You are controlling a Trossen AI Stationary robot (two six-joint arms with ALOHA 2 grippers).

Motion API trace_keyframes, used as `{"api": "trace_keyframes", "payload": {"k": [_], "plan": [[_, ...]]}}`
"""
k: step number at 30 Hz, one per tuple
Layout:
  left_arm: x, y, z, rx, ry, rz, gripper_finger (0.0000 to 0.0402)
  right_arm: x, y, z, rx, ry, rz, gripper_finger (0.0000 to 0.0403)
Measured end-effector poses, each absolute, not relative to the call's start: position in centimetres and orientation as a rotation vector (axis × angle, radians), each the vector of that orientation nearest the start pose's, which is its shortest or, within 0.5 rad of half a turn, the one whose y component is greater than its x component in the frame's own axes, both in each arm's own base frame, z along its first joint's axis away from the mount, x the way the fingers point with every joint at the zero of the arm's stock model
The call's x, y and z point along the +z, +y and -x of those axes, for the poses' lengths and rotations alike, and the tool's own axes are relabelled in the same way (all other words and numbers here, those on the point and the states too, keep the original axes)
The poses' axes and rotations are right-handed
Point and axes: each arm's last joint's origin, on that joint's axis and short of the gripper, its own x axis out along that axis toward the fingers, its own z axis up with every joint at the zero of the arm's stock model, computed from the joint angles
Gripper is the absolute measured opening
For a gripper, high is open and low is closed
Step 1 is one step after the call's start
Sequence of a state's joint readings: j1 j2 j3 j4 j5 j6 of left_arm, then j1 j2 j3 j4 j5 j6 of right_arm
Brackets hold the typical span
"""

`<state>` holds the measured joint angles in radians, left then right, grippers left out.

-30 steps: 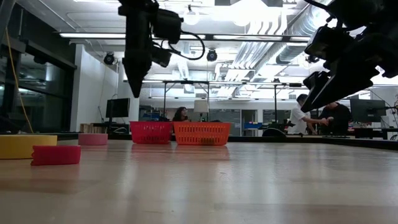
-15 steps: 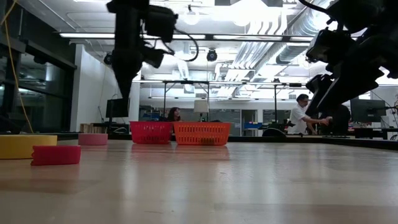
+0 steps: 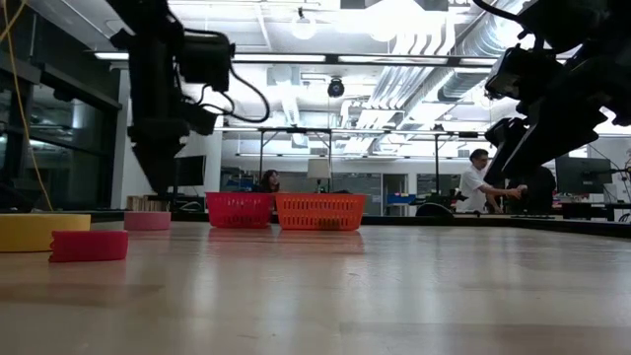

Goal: Pick and place Stapler, Stapler remover, tape
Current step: Put the pink tape into the blue bin

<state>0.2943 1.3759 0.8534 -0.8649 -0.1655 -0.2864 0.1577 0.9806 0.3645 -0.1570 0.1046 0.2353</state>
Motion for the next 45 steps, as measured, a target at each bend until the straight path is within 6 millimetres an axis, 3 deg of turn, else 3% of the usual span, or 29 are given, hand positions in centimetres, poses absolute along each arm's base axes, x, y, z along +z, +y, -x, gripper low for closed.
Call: {"api": "trace_keyframes", "payload": {"k": [12, 29, 45], "plan": [[18.3, 7.1, -21.2, 0.751, 1.27, 0.419, 0.0239, 16.3, 2.5, -17.5, -0.037, 0.764, -0.116, 0.0185], [16.1, 7.3, -22.4, 0.695, 1.34, 0.459, 0.0237, 16.3, 2.5, -17.5, -0.044, 0.763, -0.134, 0.0185], [15.4, 7.3, -22.6, 0.665, 1.376, 0.447, 0.011, 16.3, 2.5, -17.5, -0.044, 0.763, -0.133, 0.0185]]}}
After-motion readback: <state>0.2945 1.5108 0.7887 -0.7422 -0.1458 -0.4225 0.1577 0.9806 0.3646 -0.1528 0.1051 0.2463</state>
